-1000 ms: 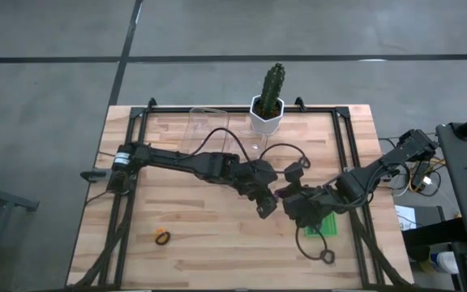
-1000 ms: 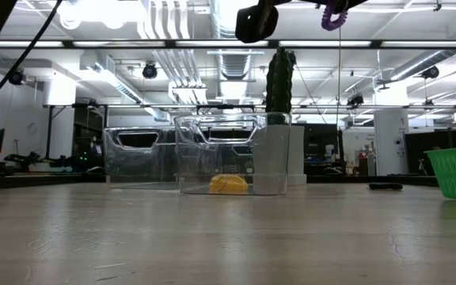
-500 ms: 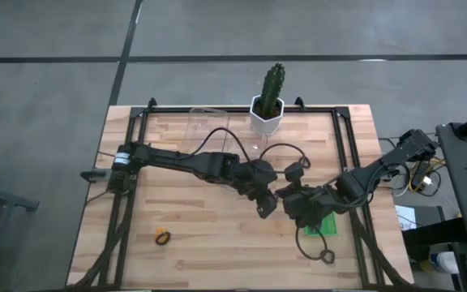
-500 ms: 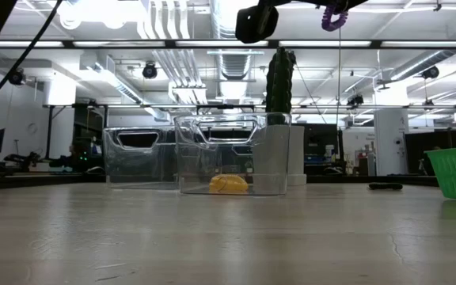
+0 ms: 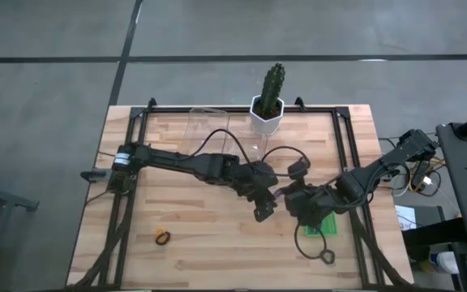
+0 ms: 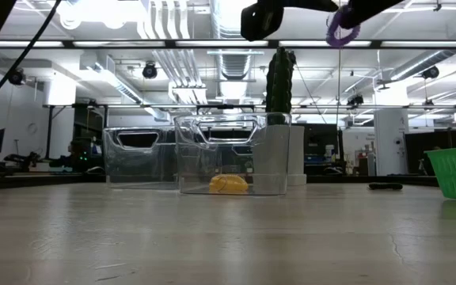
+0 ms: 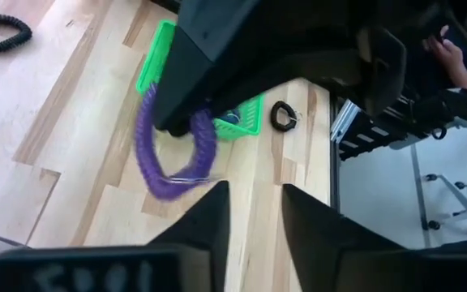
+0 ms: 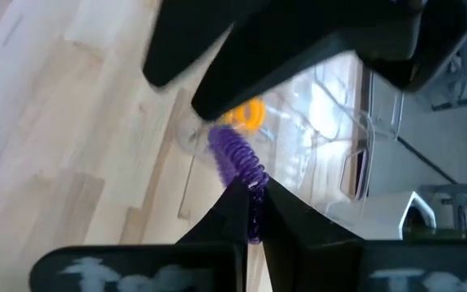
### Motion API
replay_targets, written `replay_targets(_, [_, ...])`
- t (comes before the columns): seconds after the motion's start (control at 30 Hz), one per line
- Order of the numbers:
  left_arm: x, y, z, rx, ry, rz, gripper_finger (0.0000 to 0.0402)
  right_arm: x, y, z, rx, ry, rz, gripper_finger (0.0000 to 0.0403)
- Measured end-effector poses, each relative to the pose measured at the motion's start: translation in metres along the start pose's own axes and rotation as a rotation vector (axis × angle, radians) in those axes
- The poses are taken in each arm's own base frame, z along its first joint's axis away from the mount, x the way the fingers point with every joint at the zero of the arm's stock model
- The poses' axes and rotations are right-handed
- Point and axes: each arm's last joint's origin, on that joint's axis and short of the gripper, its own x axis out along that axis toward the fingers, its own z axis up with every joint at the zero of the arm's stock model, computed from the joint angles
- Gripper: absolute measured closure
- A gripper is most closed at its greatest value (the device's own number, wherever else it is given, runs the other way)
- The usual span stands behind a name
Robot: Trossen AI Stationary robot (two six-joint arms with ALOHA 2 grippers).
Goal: Sort spring keychains
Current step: Put the violet spring keychain into the green bin
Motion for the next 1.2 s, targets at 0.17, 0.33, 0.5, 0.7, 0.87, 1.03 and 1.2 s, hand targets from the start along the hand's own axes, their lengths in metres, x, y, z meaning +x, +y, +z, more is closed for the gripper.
replay_targets(0.17, [-0.005,0.010,0.003,-0.018,0.019,0.029,0.0262,0.000,0.001,-0.008,0.048,0.076,0.020,0.0392])
replay_targets(0.33, [-0.037,0.021,0.009,-0.072,0.041,0.113,0.0259,-0.001,0.003,-0.016,0.135,0.152,0.086,0.0392])
replay_targets(0.5, [-0.090,0.015,0.013,-0.033,-0.109,0.288,0.0259,-0.006,0.007,-0.022,0.193,0.204,0.090,0.0392])
replay_targets(0.7, [-0.149,0.001,-0.006,-0.012,-0.249,0.382,0.0259,-0.015,0.018,-0.028,0.264,0.258,0.104,0.0392])
replay_targets(0.87, [-0.172,-0.002,-0.039,-0.055,-0.289,0.363,0.0259,-0.024,0.028,-0.037,0.355,0.349,0.151,0.0392])
replay_targets(1.03, [-0.178,0.002,-0.076,-0.079,-0.333,0.296,0.0259,-0.028,0.041,-0.044,0.475,0.439,0.222,0.0392])
replay_targets(1.2, [-0.180,0.012,-0.109,-0.090,-0.403,0.193,0.0259,-0.024,0.052,-0.055,0.575,0.530,0.232,0.0391])
